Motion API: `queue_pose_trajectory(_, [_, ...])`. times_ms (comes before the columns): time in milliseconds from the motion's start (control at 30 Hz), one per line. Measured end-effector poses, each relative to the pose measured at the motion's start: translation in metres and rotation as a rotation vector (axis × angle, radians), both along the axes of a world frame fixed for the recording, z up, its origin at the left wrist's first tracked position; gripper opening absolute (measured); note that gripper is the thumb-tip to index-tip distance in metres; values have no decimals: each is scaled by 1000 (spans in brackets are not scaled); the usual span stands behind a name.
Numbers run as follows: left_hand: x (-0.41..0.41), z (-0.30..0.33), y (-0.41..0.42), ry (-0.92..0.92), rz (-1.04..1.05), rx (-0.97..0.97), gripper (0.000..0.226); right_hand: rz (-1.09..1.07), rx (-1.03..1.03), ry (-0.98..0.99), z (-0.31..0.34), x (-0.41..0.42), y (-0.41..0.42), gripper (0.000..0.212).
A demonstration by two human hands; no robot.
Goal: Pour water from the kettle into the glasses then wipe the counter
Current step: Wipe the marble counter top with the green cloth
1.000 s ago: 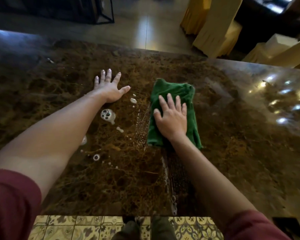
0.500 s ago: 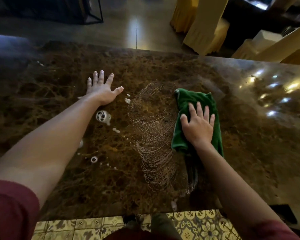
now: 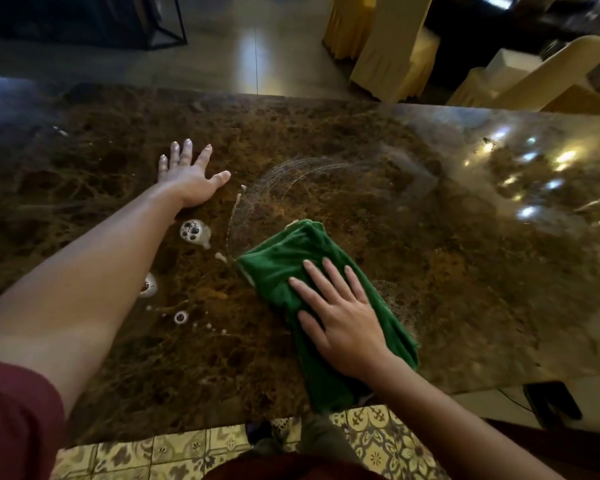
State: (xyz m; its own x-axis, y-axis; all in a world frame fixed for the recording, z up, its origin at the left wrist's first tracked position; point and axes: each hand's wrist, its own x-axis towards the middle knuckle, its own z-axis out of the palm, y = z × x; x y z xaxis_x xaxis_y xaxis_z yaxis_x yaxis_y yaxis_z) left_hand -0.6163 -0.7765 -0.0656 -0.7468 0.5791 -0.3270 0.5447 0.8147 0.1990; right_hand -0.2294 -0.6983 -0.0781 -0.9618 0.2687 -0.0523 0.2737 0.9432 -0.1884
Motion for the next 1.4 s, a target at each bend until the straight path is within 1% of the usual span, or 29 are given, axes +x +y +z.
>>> queue_pose_trajectory(100, [0,1,0,-3,-2,-6,81,-209,25,-6,-2,0,38,62])
queue_pose_trajectory(233, [0,0,-1,-8,6,6,81,-462,7,-6,-1,-31,87,68])
queue_pose_trajectory(433, [-1,3,0,-28,14,17,81,-554,-151,116,11,-104,153,57])
queue_pose_trajectory(500, [-1,2,0,-19,13,20,81,-593,-175,136,12,-129,170,55])
queue_pose_trajectory(567, [-2,2,0,-22,18,29,80,-582,-174,133,11,-151,183,56])
queue_pose_trajectory(667, [-5,3,1,-48,33,57,74,-453,-137,117,8,-184,185,56])
queue_pose_trajectory(767, [-6,7,0,-89,56,89,68,-228,-144,116,7,-208,159,57])
queue_pose_trajectory(833, [-8,10,-1,-117,67,105,64,-62,-155,123,5,-204,132,58])
queue_pose_trajectory(933, [-12,9,1,-120,79,104,62,156,-167,132,5,-164,93,58])
queue_pose_trajectory(1067, [-9,5,2,-76,86,96,60,424,-257,109,8,-94,49,57])
queue_pose_trajectory(1133, [-6,7,2,-54,84,80,62,513,-341,96,10,-62,42,55])
queue_pose_trajectory(1167, [-5,7,1,-37,84,67,63,525,-381,120,9,-51,44,52])
queue_pose_trajectory(1233, [-2,7,3,-22,82,49,65,438,-465,236,12,-35,54,47])
queue_pose_trajectory(1267, [-2,7,4,-15,79,45,65,327,-540,302,17,-31,59,45])
queue_pose_trajectory(1333, [-4,5,4,-14,76,42,66,13,-750,406,36,-33,70,45])
queue_pose_trajectory(1400, [-5,2,2,-18,80,40,66,-284,-917,484,60,-39,82,44])
